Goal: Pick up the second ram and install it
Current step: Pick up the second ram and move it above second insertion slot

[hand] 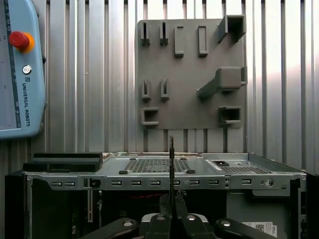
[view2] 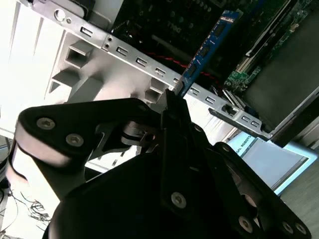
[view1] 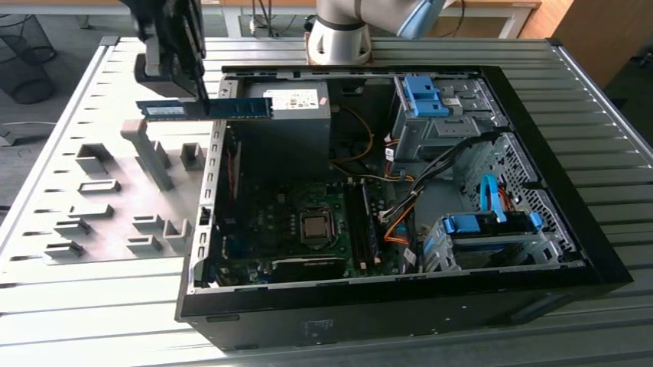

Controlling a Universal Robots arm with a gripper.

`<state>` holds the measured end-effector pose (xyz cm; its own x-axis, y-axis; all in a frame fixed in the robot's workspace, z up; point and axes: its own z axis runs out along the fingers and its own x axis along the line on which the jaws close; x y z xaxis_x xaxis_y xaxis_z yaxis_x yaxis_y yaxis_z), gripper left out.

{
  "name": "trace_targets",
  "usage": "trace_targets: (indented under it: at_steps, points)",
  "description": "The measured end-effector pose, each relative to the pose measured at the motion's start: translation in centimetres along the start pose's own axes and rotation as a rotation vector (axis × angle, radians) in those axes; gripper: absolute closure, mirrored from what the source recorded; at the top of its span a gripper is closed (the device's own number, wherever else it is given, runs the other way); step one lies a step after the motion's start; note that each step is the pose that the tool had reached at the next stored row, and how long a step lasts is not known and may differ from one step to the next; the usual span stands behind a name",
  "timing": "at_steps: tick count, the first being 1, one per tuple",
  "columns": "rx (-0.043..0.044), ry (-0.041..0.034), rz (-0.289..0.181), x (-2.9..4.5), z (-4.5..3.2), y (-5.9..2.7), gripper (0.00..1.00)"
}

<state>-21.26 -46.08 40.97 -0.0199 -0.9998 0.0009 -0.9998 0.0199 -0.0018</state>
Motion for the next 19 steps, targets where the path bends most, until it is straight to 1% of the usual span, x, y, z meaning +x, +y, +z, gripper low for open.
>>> trace_targets:
  at_steps: [6, 13, 19]
  points:
    - [-0.0001, 0.0001, 0.0, -0.03, 0.0, -1.34, 0.86]
    - [-0.0001, 0.0001, 0.0, -0.04, 0.0, -2.1, 0.86]
    - [0.0, 0.0001, 0.0, -0.04, 0.0, -2.23, 0.86]
